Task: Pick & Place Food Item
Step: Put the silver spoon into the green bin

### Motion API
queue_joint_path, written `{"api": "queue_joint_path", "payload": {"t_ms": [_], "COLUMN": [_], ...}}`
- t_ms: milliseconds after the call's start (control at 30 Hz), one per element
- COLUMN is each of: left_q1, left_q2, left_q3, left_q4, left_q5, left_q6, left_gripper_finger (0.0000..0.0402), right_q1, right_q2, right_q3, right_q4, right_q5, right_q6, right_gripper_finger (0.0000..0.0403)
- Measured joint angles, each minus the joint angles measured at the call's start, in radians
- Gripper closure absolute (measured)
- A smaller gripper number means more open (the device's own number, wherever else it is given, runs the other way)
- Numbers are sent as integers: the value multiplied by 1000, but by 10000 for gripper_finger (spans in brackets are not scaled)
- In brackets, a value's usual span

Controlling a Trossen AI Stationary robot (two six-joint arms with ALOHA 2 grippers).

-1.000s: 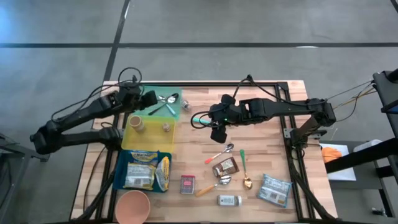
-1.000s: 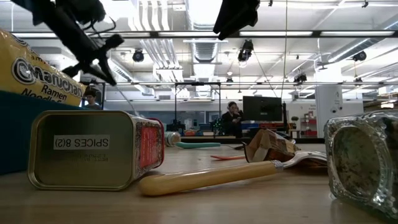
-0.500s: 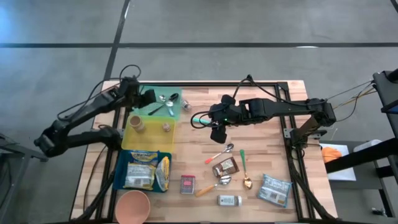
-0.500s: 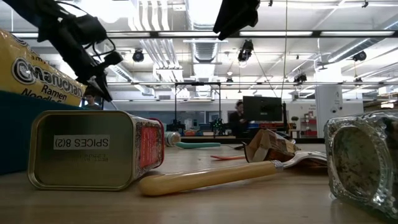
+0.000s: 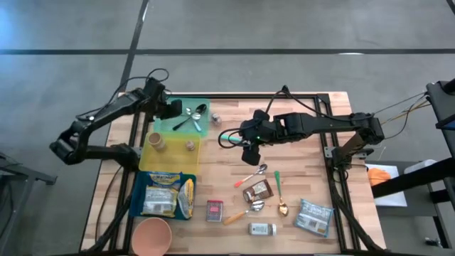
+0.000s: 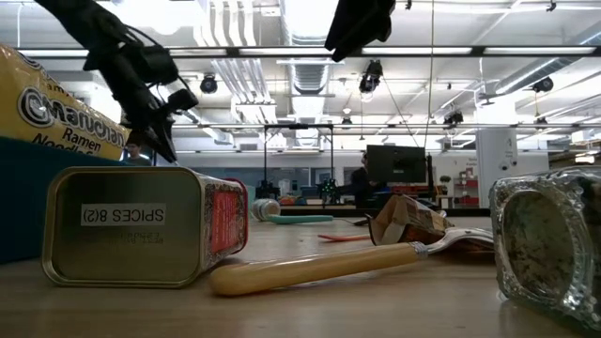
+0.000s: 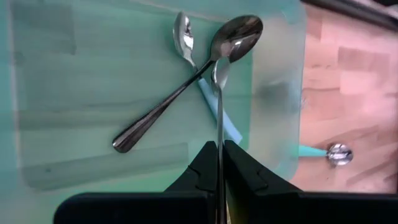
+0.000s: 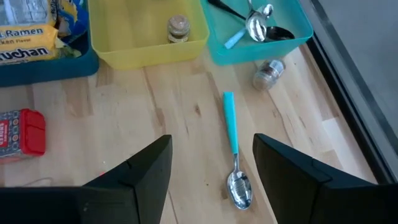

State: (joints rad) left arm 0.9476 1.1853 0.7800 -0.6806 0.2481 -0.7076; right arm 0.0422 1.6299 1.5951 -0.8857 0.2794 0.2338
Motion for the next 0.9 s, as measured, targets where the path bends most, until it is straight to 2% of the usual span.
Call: {"api": "queue_joint_path", "payload": {"t_ms": [367, 500, 667, 900], "left_q1": [3, 3, 6, 4], "left_q2": [135, 159, 178, 168], "left_q3": [155, 163, 157, 167], "left_q4": [-215, -270, -349, -360], "left_q5": [0, -12, -107, -117], "left_q6": [117, 143, 132, 179], "left_gripper_finger": [391, 391, 391, 391], "right_q1": [5, 14, 19, 19], "right_q2": [0, 0, 0, 0], "right_q3": [0, 0, 0, 0], "right_q4": [-1, -1, -2, -9], "right_q5": [0, -1, -1, -1], "right_q6": [3, 3, 3, 3], "right_gripper_finger": [179, 179, 179, 179]}}
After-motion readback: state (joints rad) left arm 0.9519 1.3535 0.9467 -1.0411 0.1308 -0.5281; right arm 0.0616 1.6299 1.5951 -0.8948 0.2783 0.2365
